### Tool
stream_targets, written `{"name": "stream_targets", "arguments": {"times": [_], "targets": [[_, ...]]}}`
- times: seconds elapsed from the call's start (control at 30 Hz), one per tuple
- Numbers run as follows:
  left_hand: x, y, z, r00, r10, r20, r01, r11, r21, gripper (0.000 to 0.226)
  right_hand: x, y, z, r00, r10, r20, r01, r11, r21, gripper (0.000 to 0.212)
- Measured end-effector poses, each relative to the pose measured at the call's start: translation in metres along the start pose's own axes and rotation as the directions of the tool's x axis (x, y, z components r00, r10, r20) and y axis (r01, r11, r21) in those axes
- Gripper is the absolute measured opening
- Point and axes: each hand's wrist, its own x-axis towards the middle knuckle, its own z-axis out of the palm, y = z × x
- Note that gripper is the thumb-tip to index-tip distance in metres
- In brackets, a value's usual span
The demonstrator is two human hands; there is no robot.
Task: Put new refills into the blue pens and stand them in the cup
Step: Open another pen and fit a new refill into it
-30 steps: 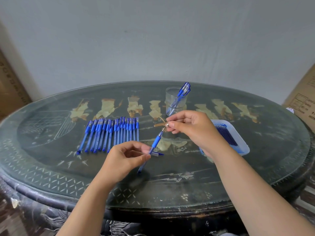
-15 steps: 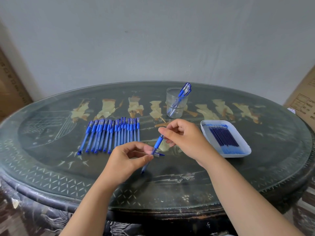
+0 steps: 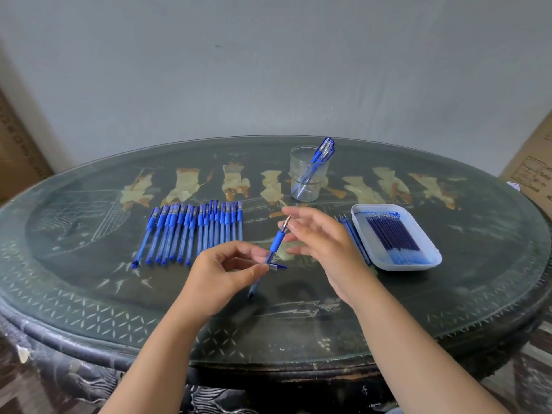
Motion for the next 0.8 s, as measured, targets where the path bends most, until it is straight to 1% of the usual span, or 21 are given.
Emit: {"name": "stream_targets", "arguments": {"times": [0.03, 0.1, 0.17, 0.23, 0.27, 0.33, 0.4, 0.43, 0.47, 0.53, 0.57, 0.63, 0.67, 0.73, 0.8], "targets": [[0.0, 0.0, 0.0, 1.0, 0.0, 0.001, 0.0, 1.0, 0.0, 0.018, -0.001, 0.0, 0.0, 1.0, -0.003, 0.001, 0.003, 1.0, -0.002, 0.019], [0.001, 0.0, 0.001, 1.0, 0.004, 0.003, -0.004, 1.0, 0.003, 0.018, 0.0, 0.002, 0.001, 0.999, -0.004, -0.045, 0.004, 1.0, -0.007, 0.015], [0.0, 0.0, 0.002, 1.0, 0.007, 0.006, -0.007, 1.0, 0.003, 0.018, 0.0, 0.002, 0.003, 0.996, 0.016, -0.091, -0.016, 1.0, -0.002, 0.025], [0.0, 0.0, 0.002, 1.0, 0.009, 0.008, -0.009, 1.0, 0.001, 0.018, 0.0, 0.004, 0.003, 0.997, 0.025, -0.077, -0.022, 0.999, 0.039, 0.035], [0.001, 0.0, 0.002, 1.0, 0.012, 0.008, -0.012, 1.0, 0.001, 0.018, -0.001, 0.004, 0.002, 0.999, 0.021, -0.046, -0.018, 0.998, 0.067, 0.032], [0.001, -0.001, 0.002, 1.0, 0.014, 0.007, -0.014, 1.0, 0.004, 0.018, -0.001, 0.004, 0.002, 1.0, -0.004, -0.003, 0.004, 0.998, 0.068, 0.017], [0.001, -0.001, 0.001, 1.0, 0.015, 0.005, -0.015, 1.0, 0.008, 0.018, -0.001, 0.007, 0.004, 0.999, -0.016, -0.05, 0.018, 0.999, 0.029, 0.006], [0.001, -0.002, 0.001, 1.0, 0.015, 0.005, -0.016, 1.0, 0.01, 0.017, 0.0, 0.007, 0.006, 0.996, -0.003, -0.09, 0.005, 1.0, 0.025, 0.007], [0.001, -0.002, 0.001, 1.0, 0.015, 0.004, -0.015, 1.0, 0.012, 0.017, 0.001, 0.007, 0.007, 0.993, 0.014, -0.115, -0.011, 1.0, 0.026, 0.017], [0.0, -0.002, 0.0, 1.0, 0.011, 0.002, -0.011, 1.0, 0.013, 0.017, 0.001, 0.009, 0.007, 0.995, 0.029, -0.096, -0.022, 0.997, 0.071, 0.031], [0.0, -0.002, -0.001, 1.0, 0.009, 0.0, -0.009, 1.0, 0.012, 0.017, 0.001, 0.009, 0.007, 0.998, 0.026, -0.06, -0.019, 0.994, 0.103, 0.032], [0.001, -0.002, -0.002, 1.0, 0.009, -0.005, -0.009, 1.0, 0.008, 0.017, 0.0, 0.009, 0.007, 1.0, -0.007, -0.002, 0.007, 0.994, 0.106, 0.024], [0.001, -0.002, -0.002, 1.0, 0.01, -0.005, -0.01, 1.0, 0.01, 0.017, 0.0, 0.01, 0.008, 1.0, -0.026, -0.006, 0.026, 0.996, 0.081, 0.017], [0.001, -0.002, -0.002, 1.0, 0.019, -0.006, -0.019, 0.999, 0.025, 0.017, 0.001, 0.011, 0.01, 0.997, -0.031, -0.066, 0.035, 0.998, 0.056, 0.007], [0.001, -0.003, -0.002, 0.999, 0.032, -0.007, -0.032, 0.998, 0.046, 0.018, 0.003, 0.012, 0.013, 0.992, 0.002, -0.128, 0.007, 0.998, 0.068, 0.015]]}}
